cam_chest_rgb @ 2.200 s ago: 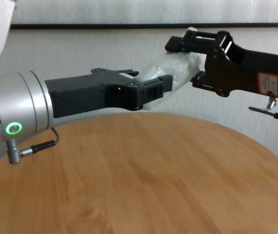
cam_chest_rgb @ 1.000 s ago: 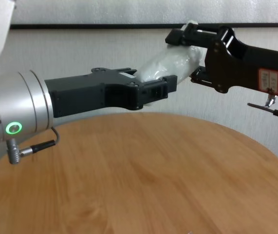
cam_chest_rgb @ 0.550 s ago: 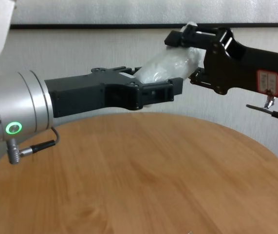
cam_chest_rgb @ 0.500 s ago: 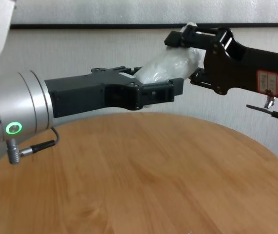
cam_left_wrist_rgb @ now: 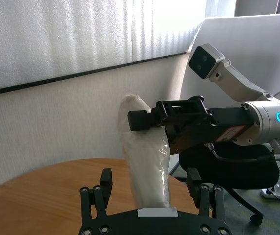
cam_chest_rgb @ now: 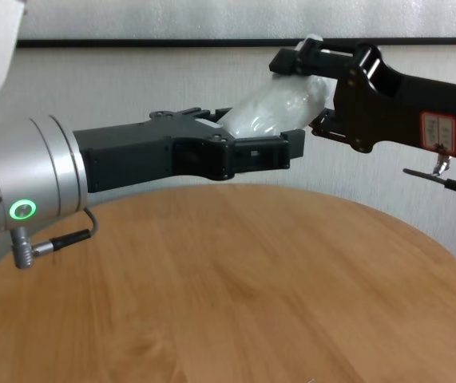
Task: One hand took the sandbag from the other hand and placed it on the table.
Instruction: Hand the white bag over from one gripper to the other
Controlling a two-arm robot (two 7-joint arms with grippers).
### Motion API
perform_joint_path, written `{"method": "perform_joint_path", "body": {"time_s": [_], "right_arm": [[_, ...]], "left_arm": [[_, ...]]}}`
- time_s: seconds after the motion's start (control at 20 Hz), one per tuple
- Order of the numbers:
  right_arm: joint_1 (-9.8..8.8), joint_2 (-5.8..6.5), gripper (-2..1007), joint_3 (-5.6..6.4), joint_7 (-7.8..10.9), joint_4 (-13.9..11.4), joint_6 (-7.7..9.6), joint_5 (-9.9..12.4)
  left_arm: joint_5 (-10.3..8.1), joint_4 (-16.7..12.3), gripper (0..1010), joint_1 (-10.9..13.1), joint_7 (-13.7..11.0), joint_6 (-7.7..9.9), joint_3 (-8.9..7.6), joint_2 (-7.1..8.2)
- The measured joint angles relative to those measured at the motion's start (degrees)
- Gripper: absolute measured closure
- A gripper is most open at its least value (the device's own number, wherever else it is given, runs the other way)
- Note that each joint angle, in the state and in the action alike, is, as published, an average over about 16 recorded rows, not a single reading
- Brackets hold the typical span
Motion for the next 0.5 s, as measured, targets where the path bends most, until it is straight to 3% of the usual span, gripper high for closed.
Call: {"method": "perform_joint_path", "body": {"time_s": [0.5], "right_arm": [[1.15,0.61,437,-1.26,-0.84,1.7,-1.16,0.5]], "left_arm": [[-1.48,-0.5,10,1.4,2.1,-0.69,-1.86,-0.43]]}}
